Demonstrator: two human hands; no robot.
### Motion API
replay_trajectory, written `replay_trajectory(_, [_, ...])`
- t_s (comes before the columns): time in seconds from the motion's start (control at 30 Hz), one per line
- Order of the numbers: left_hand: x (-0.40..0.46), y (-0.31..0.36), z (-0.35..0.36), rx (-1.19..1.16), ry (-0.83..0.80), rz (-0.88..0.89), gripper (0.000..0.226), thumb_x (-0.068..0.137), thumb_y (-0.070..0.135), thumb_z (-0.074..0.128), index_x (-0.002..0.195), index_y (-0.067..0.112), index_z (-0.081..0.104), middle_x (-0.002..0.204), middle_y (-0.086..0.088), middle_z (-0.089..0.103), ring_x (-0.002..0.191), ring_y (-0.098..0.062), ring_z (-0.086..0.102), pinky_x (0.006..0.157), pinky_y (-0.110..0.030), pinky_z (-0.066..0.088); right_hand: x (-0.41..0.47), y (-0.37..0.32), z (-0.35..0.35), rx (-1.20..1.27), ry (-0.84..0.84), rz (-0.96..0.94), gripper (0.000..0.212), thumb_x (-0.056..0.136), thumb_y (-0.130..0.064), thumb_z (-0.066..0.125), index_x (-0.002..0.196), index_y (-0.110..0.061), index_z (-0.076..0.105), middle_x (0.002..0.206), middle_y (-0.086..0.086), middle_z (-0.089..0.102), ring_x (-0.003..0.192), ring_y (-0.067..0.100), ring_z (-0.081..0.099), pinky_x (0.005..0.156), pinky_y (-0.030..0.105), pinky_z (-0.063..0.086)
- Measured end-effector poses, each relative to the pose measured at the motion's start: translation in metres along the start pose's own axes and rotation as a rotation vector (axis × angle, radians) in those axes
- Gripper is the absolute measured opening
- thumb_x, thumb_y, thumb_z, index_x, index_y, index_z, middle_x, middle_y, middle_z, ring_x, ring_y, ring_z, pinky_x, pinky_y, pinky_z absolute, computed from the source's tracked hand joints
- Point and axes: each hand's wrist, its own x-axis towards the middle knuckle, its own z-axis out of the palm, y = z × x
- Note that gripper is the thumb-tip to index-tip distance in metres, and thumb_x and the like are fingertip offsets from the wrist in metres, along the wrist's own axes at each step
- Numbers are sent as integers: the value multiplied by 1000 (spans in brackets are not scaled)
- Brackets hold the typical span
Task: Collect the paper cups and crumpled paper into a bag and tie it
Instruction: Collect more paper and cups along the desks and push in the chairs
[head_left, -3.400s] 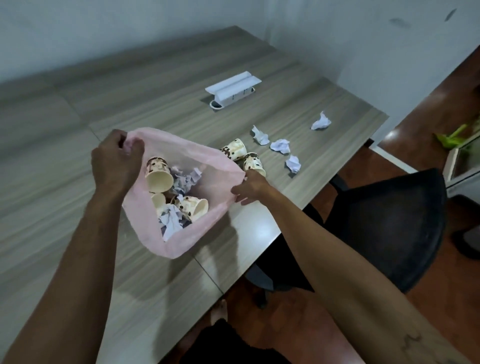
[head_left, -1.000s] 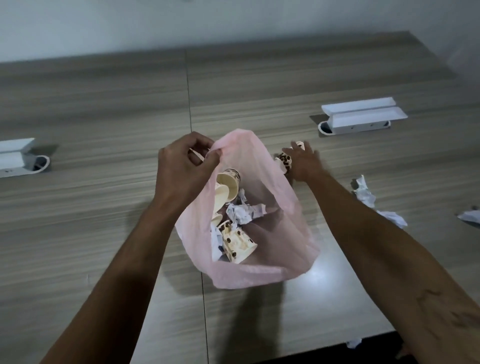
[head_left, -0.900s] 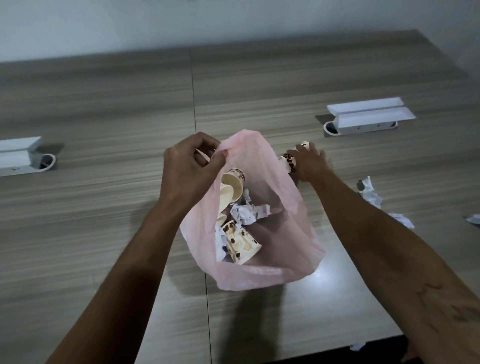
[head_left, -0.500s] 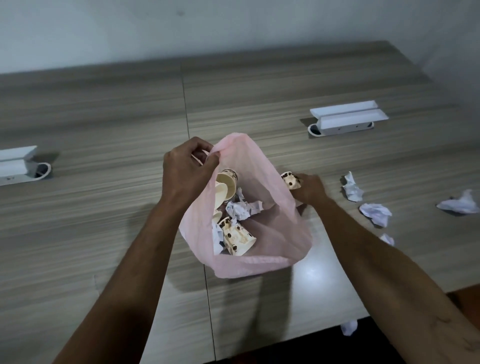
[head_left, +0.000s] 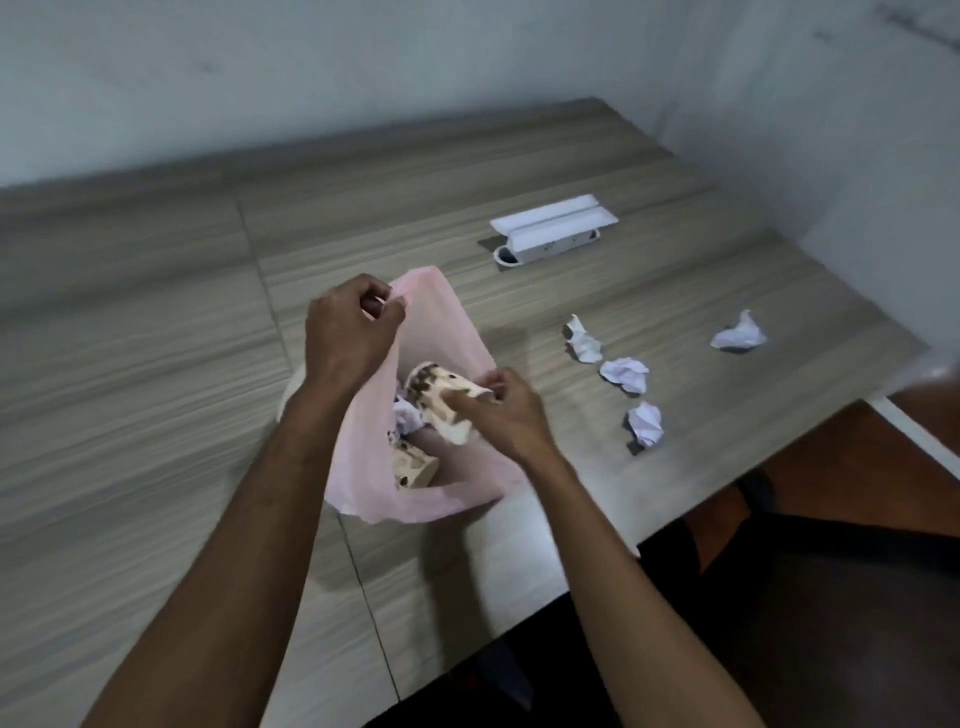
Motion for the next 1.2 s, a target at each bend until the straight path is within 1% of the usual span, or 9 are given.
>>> replay_trajectory(0.07, [3, 12, 10, -10, -30, 33, 13, 84, 26, 69, 92, 16, 73, 82, -1, 69, 78, -16, 63, 79, -27, 48, -2, -9, 7, -72, -57, -27, 63, 79, -59, 69, 126, -19, 60, 123, -2, 65, 105, 10, 60, 86, 20, 45])
replay_trajectory(0.13, [5, 26, 21, -21, -54, 52, 15, 84, 27, 68, 93, 16, 73, 83, 2, 67, 78, -14, 61, 78, -24, 46, 0, -13, -1, -134, -73, -81, 66, 84, -60, 62, 135, -19, 56, 137, 0, 59, 121, 16, 56, 99, 25, 43])
replay_trajectory(0.3, [6, 60, 54, -76, -96, 69, 16, 85, 27, 67, 95, 16, 72, 82, 5, 64, 75, -10, 56, 73, -18, 39, 10, 3, -58, -105, 280, -123, 22, 86, -44, 65, 94, -23, 68, 82, -4, 72, 73, 16, 69, 73, 38, 57])
replay_trajectory(0.4, [7, 75, 72, -46, -102, 90, 18, 84, 33, 65, 97, 21, 72, 82, 7, 64, 77, -11, 58, 72, -20, 40, 19, 19, -97, -190, 500, -92, 22, 88, -40, 60, 86, -19, 64, 81, -1, 70, 80, 21, 66, 72, 34, 51])
replay_trajectory(0.5, [7, 82, 85, 42, -82, 98, 23, 83, 38, 64, 99, 23, 72, 89, 4, 71, 86, -17, 65, 73, -24, 41, 35, 51, -132, -291, 619, -15, 22, 87, -36, 58, 97, -16, 61, 100, 7, 67, 100, 29, 59, 81, 35, 44])
replay_trajectory(0.63, [0, 78, 89, 127, -99, 121, 26, 82, 41, 65, 100, 24, 73, 91, 1, 73, 88, -23, 66, 74, -28, 43, 51, 108, -166, -401, 506, 287, 46, 87, -34, 59, 129, -17, 48, 132, 14, 48, 125, 35, 42, 100, 43, 41])
replay_trajectory(0.8, [-12, 61, 88, 168, -159, 157, 28, 77, 51, 73, 95, 30, 70, 79, 11, 64, 80, -18, 64, 78, -36, 52, 55, 164, -178, -424, 372, 415, 65, 85, -39, 65, 142, -25, 38, 140, 11, 40, 129, 35, 38, 103, 43, 39])
replay_trajectory(1.0, [-24, 43, 88, 140, -213, 185, 38, 69, 46, 83, 99, 27, 68, 89, 3, 67, 79, -19, 63, 77, -42, 54, 63, 187, -162, -488, 277, 318, 57, 86, -36, 67, 138, -22, 47, 131, 17, 50, 121, 39, 47, 98, 40, 40])
replay_trajectory(1.2, [-36, 37, 78, 96, -200, 152, 27, 73, 29, 81, 95, 21, 70, 86, 0, 69, 73, -16, 60, 71, -33, 51, 60, 197, -149, -380, 364, 268, 27, 81, -12, 70, 106, -3, 69, 106, 23, 65, 98, 36, 63, 77, 28, 46])
